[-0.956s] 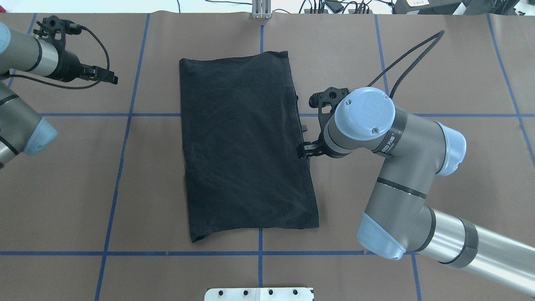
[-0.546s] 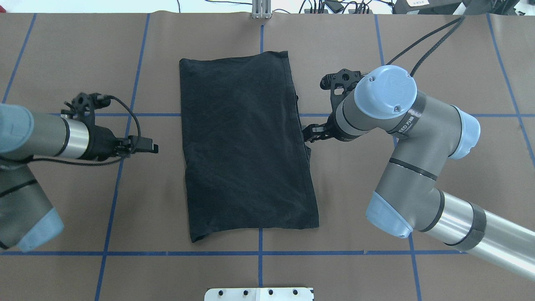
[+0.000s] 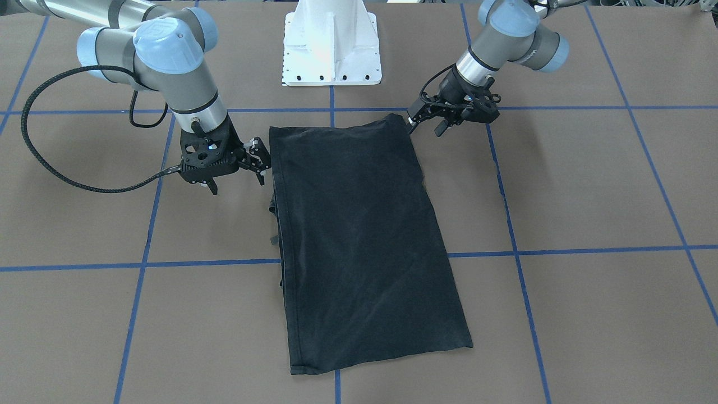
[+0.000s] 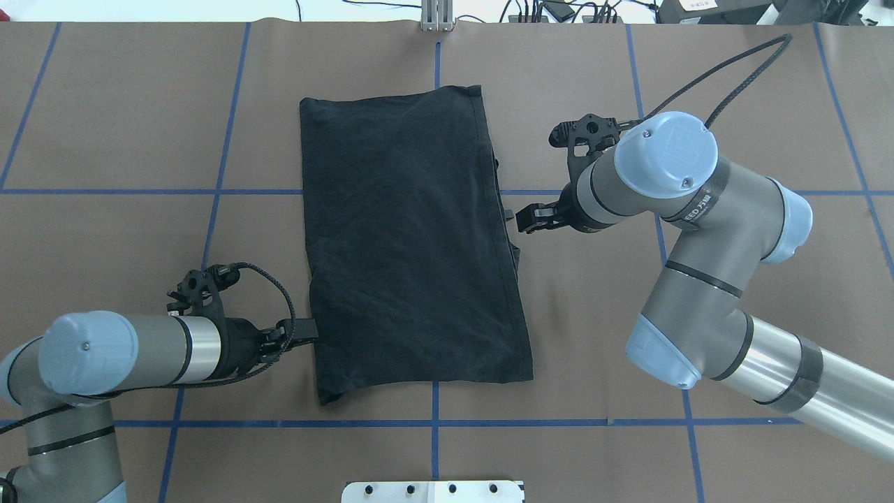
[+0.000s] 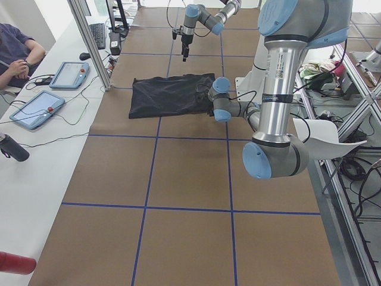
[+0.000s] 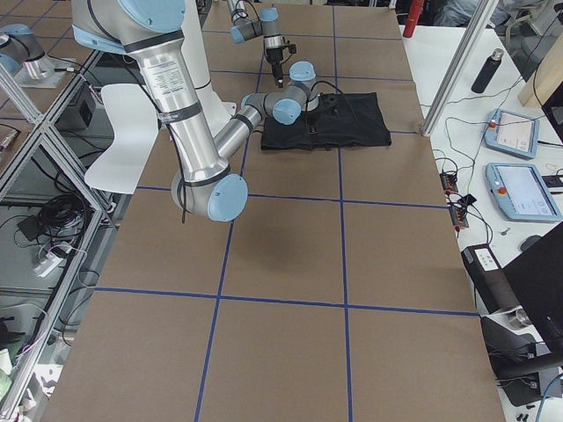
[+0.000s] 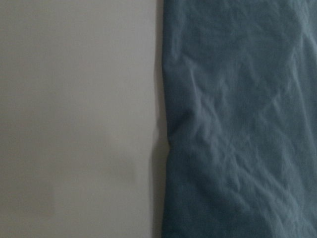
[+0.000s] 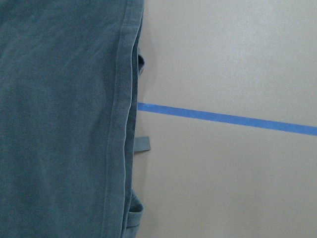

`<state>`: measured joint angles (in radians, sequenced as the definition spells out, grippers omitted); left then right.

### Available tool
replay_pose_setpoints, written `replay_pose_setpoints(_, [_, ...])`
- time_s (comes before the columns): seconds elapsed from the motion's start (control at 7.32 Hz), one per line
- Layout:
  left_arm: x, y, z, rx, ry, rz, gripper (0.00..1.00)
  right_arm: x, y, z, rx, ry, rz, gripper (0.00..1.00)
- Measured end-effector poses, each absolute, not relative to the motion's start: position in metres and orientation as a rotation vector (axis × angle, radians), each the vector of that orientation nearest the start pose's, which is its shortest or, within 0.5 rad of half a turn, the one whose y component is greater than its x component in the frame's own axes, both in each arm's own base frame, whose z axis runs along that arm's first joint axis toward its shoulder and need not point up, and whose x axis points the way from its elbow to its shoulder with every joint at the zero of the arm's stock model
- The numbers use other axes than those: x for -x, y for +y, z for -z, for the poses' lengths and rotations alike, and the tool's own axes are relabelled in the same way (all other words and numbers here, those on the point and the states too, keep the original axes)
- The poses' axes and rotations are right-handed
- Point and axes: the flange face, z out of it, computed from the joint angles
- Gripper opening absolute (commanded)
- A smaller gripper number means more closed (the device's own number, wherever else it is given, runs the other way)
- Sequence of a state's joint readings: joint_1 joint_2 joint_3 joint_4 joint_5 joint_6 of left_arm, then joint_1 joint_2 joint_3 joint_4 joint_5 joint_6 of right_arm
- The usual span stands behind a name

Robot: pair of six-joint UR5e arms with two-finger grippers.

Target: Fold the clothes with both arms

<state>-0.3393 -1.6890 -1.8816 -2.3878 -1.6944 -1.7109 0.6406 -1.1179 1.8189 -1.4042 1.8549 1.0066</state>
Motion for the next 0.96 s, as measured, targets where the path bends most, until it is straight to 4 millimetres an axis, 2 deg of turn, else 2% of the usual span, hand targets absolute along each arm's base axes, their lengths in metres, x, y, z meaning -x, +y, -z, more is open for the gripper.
replay_pose_setpoints(0.27, [-0.481, -0.279, -0.351, 0.004, 1.265, 0.364, 0.93, 0.436, -0.458, -0.278, -0.270, -0.862, 0.050, 1.00])
replay_pose_setpoints(0.41, [-0.489, -0.272, -0.348, 0.020, 1.269, 0.369, 0.82, 0.436, -0.458, -0.278, -0.270, -0.862, 0.049, 1.00])
replay_pose_setpoints(0.68, [-0.502, -0.259, -0.342, 0.051, 1.276, 0.369, 0.82, 0.436, -0.458, -0.278, -0.270, -0.863, 0.047, 1.00])
replay_pose_setpoints(0.96, [-0.506, -0.256, -0.345, 0.057, 1.267, 0.368, 0.82, 0.437, -0.458, -0.277, -0.270, -0.865, 0.046, 1.00])
